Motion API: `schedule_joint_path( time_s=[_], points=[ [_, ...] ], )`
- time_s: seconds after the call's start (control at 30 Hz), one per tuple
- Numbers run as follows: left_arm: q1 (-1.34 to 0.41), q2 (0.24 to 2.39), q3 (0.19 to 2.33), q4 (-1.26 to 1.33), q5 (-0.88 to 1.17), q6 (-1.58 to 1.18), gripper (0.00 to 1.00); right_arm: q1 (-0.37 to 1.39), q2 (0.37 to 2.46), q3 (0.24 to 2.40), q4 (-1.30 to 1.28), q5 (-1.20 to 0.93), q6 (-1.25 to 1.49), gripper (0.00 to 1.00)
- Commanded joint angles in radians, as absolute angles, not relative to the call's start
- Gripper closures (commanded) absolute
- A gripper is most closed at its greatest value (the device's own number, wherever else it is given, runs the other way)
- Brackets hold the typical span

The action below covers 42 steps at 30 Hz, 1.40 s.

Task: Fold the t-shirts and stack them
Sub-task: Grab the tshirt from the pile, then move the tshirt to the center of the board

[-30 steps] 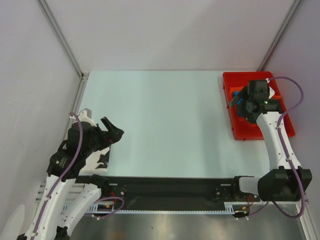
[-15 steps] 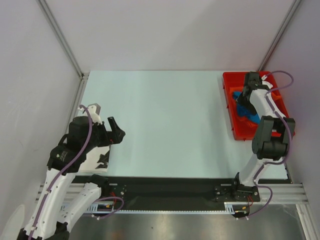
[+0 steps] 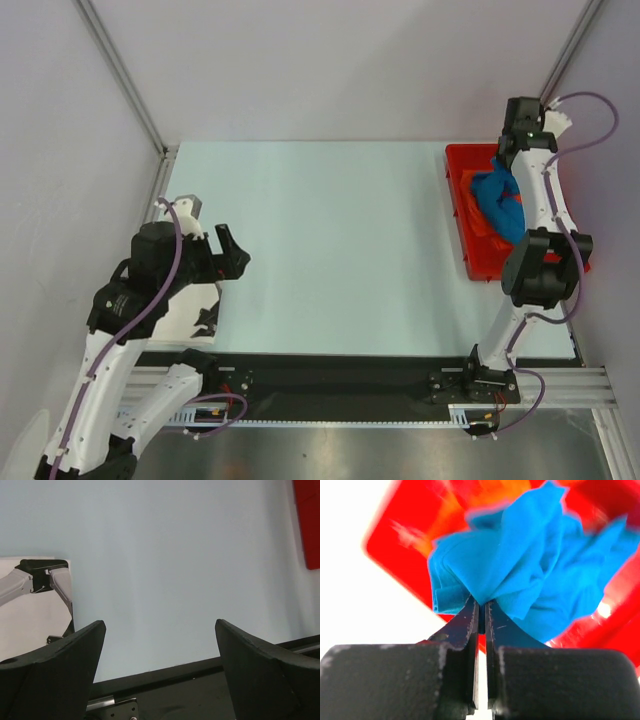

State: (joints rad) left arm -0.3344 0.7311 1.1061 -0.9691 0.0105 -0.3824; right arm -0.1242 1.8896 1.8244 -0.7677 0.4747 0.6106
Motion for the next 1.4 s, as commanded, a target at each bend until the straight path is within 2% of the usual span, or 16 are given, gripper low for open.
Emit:
schedule_joint_path(
  time_s=[0.0, 0.1, 0.27, 0.43, 0.57, 0.6, 0.67, 0.7, 0.73, 0.8, 0.9, 0.97, 1.0, 1.13, 1.23, 1.37],
  points=[
    [-0.341, 0.738, 1.17, -0.968, 0.023, -0.376, 0.03, -0.071, 1.731, 1.995, -0.677, 0.537, 0.53, 1.0],
    [-0.341, 0.736, 1.192, -0.985, 0.046, -0.4, 0.04, -0.005, 1.668, 2.098, -0.605, 0.542, 0.457, 1.0],
    [-0.339, 0.712, 1.2, -1.012, 0.08, -0.445, 0.04, 0.24, 1.632, 2.356, -0.585, 0.463, 0.416, 1.0],
    [-0.339, 0.675, 1.212, -1.025, 0.092, -0.479, 0.04, 0.507, 1.562, 2.338, -0.598, 0.39, 0.54, 1.0],
    [-0.339, 0.644, 1.21, -1.048, 0.097, -0.505, 0.04, 0.763, 1.484, 2.156, -0.644, 0.396, 0.603, 1.0],
    [-0.339, 0.637, 1.209, -1.052, 0.1, -0.506, 0.04, 0.787, 1.464, 2.016, -0.659, 0.406, 0.624, 0.92],
    [-0.339, 0.618, 1.203, -1.071, 0.097, -0.512, 0.04, 0.819, 1.384, 1.868, -0.68, 0.359, 0.679, 0.89],
    [-0.339, 0.612, 1.2, -1.077, 0.097, -0.515, 0.02, 0.842, 1.347, 1.707, -0.666, 0.332, 0.716, 0.65],
    [-0.339, 0.604, 1.197, -1.083, 0.095, -0.515, 0.01, 0.85, 1.31, 1.609, -0.658, 0.275, 0.736, 0.47],
    [-0.339, 0.595, 1.184, -1.095, 0.106, -0.519, 0.0, 0.856, 1.197, 1.37, -0.67, 0.223, 0.79, 0.19],
    [-0.339, 0.606, 1.141, -1.092, 0.141, -0.518, 0.0, 0.853, 1.053, 1.2, -0.756, 0.195, 0.814, 0.13],
    [-0.339, 0.629, 1.089, -1.063, 0.159, -0.529, 0.0, 0.835, 0.987, 1.08, -0.781, 0.229, 0.781, 0.11],
    [-0.339, 0.656, 1.068, -1.042, 0.181, -0.532, 0.01, 0.813, 0.95, 1.059, -0.805, 0.229, 0.757, 0.13],
    [-0.357, 0.796, 0.922, -0.814, 0.355, -0.587, 0.1, 0.553, 0.959, 1.011, -0.783, 0.186, 0.617, 0.19],
    [-0.449, 0.959, 0.92, -0.736, 0.318, -0.611, 0.1, 0.41, 1.055, 0.996, -0.666, 0.082, 0.545, 0.24],
    [-0.555, 1.224, 1.066, -0.707, 0.191, -0.531, 0.03, 0.24, 1.245, 1.002, -0.528, -0.05, 0.519, 0.25]
  ],
)
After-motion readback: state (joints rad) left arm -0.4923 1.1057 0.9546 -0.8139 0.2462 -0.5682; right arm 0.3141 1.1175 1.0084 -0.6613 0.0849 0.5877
